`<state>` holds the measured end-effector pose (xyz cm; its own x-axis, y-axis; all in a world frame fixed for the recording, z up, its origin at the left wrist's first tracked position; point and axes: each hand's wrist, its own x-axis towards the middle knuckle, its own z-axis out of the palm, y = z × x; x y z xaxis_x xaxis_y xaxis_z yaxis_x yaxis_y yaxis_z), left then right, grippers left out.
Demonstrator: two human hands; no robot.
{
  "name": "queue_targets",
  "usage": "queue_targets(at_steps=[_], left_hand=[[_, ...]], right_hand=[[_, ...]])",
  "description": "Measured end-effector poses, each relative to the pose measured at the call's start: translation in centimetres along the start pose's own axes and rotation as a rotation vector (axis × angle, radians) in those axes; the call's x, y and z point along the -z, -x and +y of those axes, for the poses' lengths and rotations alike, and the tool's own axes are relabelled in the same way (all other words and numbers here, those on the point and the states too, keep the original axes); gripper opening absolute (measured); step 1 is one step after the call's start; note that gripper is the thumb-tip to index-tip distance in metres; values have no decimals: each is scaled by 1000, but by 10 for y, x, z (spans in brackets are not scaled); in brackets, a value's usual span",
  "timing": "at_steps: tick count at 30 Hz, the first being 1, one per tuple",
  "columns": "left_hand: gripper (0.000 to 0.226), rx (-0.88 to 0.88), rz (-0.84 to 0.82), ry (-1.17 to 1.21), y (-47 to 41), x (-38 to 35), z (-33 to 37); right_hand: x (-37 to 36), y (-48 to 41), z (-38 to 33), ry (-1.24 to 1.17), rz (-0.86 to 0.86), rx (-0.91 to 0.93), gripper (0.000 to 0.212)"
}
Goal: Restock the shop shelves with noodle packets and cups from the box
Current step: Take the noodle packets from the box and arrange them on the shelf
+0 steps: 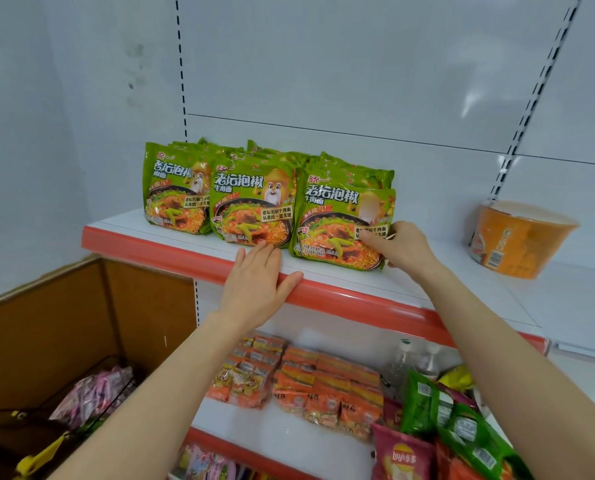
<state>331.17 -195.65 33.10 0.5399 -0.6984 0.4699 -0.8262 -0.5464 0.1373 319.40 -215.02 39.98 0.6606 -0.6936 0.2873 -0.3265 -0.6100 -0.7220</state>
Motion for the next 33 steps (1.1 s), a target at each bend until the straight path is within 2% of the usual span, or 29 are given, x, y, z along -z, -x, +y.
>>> queue_targets(at_steps=[3, 6, 8, 12, 16, 21, 25, 31, 33], left_hand=[[89, -23, 45, -27, 4, 6, 0], [59, -71, 218, -81, 19, 8, 0], [49, -103, 288, -55, 34, 11, -1], [42, -89, 263, -8, 80, 8, -18], [42, 38, 175, -12, 141, -8, -54], [45, 333, 6, -90, 231, -38, -99], [32, 601, -129, -123, 307, -69, -128], [30, 1081, -357, -3, 395, -121, -128], [32, 1206, -387, -6, 415, -143, -123]], right_hand=[[5, 10, -3, 189, 159, 30, 49], [4, 26, -19, 276, 359, 235, 39], [-8, 39, -35, 204, 348, 355, 30], [-66, 73, -70, 32, 116, 507, 22], [-144, 105, -90, -25, -172, 581, 26], [-243, 141, -93, -45, -494, 584, 31], [-321, 169, -78, -23, -768, 558, 38], [-411, 205, -19, 89, -1067, 507, 43], [-434, 215, 9, 142, -1135, 507, 43]])
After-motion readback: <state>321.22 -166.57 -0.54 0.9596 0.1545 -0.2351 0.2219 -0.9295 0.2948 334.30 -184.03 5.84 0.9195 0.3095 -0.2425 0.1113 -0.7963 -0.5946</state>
